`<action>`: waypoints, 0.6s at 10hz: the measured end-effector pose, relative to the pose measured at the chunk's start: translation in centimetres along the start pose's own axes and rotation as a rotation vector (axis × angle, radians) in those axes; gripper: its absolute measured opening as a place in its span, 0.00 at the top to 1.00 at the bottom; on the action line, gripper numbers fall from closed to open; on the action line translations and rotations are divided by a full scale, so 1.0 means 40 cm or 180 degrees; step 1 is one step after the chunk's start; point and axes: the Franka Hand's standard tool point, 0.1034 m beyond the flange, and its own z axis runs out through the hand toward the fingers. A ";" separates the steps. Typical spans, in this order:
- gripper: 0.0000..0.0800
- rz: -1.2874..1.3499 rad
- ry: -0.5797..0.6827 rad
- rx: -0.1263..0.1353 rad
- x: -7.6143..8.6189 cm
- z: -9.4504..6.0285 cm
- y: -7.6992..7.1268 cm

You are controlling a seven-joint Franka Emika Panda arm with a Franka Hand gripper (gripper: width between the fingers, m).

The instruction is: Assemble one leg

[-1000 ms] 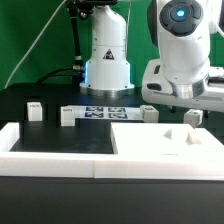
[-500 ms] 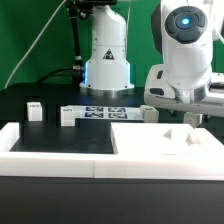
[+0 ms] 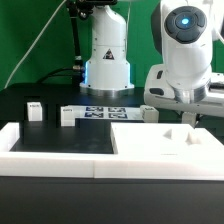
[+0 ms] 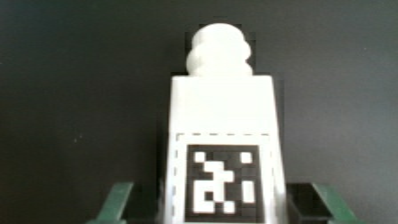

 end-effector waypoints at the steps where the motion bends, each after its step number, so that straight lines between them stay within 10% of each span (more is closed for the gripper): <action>1: 0.64 0.0000 0.0000 0.0000 0.000 0.000 0.000; 4: 0.64 -0.0052 -0.0041 -0.0017 -0.006 -0.008 0.007; 6: 0.64 -0.0127 -0.0121 -0.0008 -0.041 -0.082 0.031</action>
Offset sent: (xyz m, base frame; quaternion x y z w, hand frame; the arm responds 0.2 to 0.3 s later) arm 0.0000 0.0000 0.0000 0.0000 0.0000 0.0000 1.0000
